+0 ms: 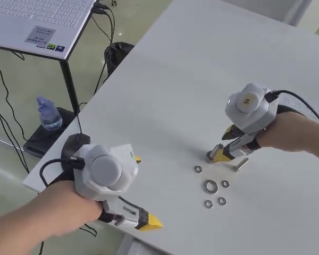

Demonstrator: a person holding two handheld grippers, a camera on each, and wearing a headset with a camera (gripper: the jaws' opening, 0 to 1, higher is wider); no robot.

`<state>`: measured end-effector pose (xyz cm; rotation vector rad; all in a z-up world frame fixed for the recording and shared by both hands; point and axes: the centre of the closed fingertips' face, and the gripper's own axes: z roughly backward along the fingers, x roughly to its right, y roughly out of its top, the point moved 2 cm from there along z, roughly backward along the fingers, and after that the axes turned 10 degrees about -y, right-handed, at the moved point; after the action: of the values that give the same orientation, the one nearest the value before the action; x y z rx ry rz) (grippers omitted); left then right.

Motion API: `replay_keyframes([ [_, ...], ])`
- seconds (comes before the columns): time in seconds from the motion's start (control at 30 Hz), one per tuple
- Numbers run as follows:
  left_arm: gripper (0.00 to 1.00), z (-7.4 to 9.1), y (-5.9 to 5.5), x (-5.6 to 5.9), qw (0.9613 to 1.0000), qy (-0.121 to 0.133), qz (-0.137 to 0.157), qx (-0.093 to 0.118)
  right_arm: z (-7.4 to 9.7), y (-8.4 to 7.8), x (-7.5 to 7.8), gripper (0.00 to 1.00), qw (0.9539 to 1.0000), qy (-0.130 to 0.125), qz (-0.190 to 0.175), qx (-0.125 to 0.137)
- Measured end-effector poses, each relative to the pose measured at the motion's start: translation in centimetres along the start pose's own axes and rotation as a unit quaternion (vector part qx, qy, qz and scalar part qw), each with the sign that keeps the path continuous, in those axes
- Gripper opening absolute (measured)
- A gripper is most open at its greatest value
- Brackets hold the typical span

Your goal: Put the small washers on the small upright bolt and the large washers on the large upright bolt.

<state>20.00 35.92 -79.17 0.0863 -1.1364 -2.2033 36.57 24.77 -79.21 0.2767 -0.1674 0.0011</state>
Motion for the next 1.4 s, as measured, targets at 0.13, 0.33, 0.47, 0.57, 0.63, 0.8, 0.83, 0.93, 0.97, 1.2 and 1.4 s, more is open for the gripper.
replay_keyframes([
  [0.13,0.89,0.0,0.5,0.1,0.9999,0.001,0.006,0.008,0.5,-0.2,-0.3,0.41,1.0,-0.002,0.008,-0.003],
  [0.33,0.9,-0.1,0.9,0.3,1.0,0.001,0.001,0.006,0.9,0.0,0.0,0.41,0.9999,-0.002,0.011,0.006],
  [0.47,0.89,0.1,1.0,0.3,1.0,0.003,0.0,0.005,1.5,0.4,-0.1,0.33,0.9994,-0.018,0.019,0.021],
  [0.57,0.9,0.1,1.0,0.2,1.0,0.006,0.001,0.003,1.9,0.3,-0.6,0.34,0.9996,-0.014,0.009,0.024],
  [0.63,0.91,0.2,1.2,0.2,0.9999,0.011,-0.004,0.006,2.0,0.2,-1.0,0.34,0.9995,-0.015,0.014,0.024],
  [0.8,0.91,0.6,1.2,0.0,0.9999,0.015,-0.006,0.003,1.9,-0.4,-1.5,0.34,0.9997,-0.008,0.008,0.024],
  [0.83,0.91,0.7,1.2,0.0,0.9999,0.016,-0.007,0.002,1.9,-0.5,-1.7,0.34,0.9997,-0.007,0.005,0.024],
  [0.93,0.91,0.8,1.2,-0.1,0.9998,0.016,-0.007,0.002,2.1,-0.7,-2.4,0.34,0.9996,-0.005,-0.003,0.027],
  [0.97,0.91,0.9,1.2,-0.1,0.9998,0.016,-0.008,0.001,2.1,-0.8,-2.6,0.34,0.9996,-0.004,-0.005,0.028],
  [1.2,0.91,0.8,1.1,0.1,0.9998,0.016,-0.007,0.001,2.2,-1.9,-3.8,0.34,0.9997,-0.002,-0.012,0.022],
  [1.4,0.9,0.6,1.5,0.1,0.9998,0.015,-0.015,0.0,1.8,-2.4,-5.0,0.34,0.9998,0.003,-0.009,0.018],
])
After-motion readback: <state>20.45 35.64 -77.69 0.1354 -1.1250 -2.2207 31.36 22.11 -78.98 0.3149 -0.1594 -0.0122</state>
